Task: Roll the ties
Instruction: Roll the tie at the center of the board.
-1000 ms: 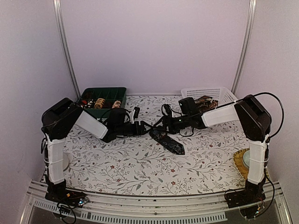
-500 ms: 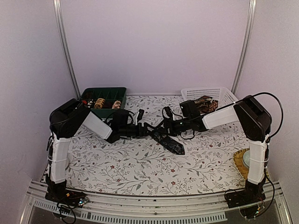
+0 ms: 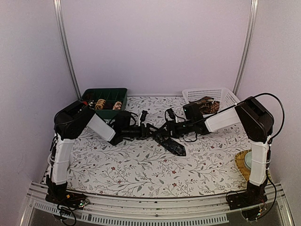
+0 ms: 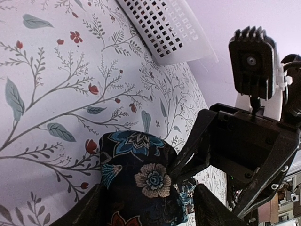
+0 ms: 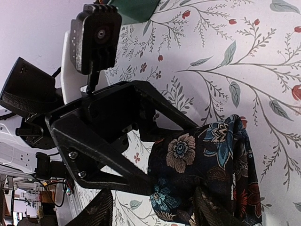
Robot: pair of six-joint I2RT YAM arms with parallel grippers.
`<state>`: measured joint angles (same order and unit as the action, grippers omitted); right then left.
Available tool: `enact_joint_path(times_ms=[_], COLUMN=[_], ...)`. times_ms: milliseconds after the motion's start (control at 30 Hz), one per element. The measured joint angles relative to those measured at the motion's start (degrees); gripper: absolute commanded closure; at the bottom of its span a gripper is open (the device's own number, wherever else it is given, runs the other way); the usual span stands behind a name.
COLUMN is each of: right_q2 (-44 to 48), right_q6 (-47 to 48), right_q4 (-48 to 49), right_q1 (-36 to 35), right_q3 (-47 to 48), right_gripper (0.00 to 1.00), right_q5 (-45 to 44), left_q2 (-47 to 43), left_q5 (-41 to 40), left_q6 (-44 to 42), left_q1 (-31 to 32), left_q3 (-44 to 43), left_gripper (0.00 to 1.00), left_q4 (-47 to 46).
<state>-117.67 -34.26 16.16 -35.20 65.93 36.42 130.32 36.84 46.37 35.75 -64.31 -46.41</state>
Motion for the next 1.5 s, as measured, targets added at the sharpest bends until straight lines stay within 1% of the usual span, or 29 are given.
enact_joint_path(times_ms=[67, 233, 267, 333, 367, 500, 600, 667, 800, 833, 1033, 1200, 1300, 1400, 1467, 1500], right_q2=[0.0, 0.0, 0.0, 0.0, 0.0, 0.1, 0.1, 0.1, 0.1, 0.1, 0.1, 0.1, 0.1, 0.1, 0.1, 0.1], right_q6=[0.0, 0.0, 0.0, 0.1, 0.1, 0.4, 0.5, 0.5, 0.7, 0.7, 0.7, 0.7, 0.9, 0.9, 0.9, 0.9], right_q4=[0.1, 0.4, 0.4, 0.4, 0.4, 0.4, 0.6, 0.7, 1.0, 1.0, 1.0, 1.0, 1.0, 1.0, 1.0, 1.0], right_q1=[0.0, 0.0, 0.0, 0.0, 0.0, 0.2, 0.3, 0.4, 0.5, 0.5, 0.5, 0.5, 0.5, 0.5, 0.5, 0.5], right_q3=[-0.1, -0.2, -0.3, -0.3, -0.3, -0.4, -0.7, -0.9, -1.1, -1.1, -1.2, -1.2, -1.3, -1.4, -1.4, -1.4], right_gripper=[0.42, 0.42, 0.43, 0.43, 0.43, 0.43, 0.44, 0.44, 0.44, 0.44, 0.45, 0.45, 0.46, 0.46, 0.46, 0.46], right_q5=[0.0, 0.0, 0.0, 0.0, 0.0, 0.5, 0.6, 0.7, 0.9, 1.0, 0.8, 0.7, 0.6, 0.4, 0.3, 0.3], left_q2=[0.3, 0.4, 0.4, 0.4, 0.4, 0.0, -0.2, -0.6, -1.1, -1.1, -0.2, 0.2, 0.2, 0.2, 0.3, 0.3], left_q5=[-0.3, -2.0, -2.4, -3.1, -3.4, -4.9, -6.5, -7.8, -9.6, -9.7, -8.2, -6.8, -6.8, -7.1, -7.7, -8.2], left_q6=[0.3, 0.5, 0.4, 0.4, 0.3, 0.3, 0.2, -0.4, -2.0, -2.4, -2.7, -2.2, -1.9, -1.7, -1.6, -1.4], left_q1=[0.1, 0.5, 0.7, 1.1, 1.2, 1.6, 1.9, 2.0, 2.0, 2.0, 2.1, 2.3, 2.5, 2.9, 3.3, 3.4], left_q3=[-0.6, -1.1, -1.2, -1.4, -1.5, -2.0, -1.9, -1.9, -2.0, -2.1, -3.2, -3.2, -2.8, -2.5, -2.5, -2.5], left_gripper=[0.41, 0.41, 0.39, 0.30, 0.27, 0.26, 0.23, 0.18, 0.15, 0.16, 0.27, 0.29, 0.32, 0.38, 0.48, 0.50], left_q4=[0.5, 1.9, 2.2, 2.3, 2.4, 2.8, 3.5, 4.2, 5.1, 5.2, 5.7, 5.4, 5.2, 5.2, 5.4, 5.4])
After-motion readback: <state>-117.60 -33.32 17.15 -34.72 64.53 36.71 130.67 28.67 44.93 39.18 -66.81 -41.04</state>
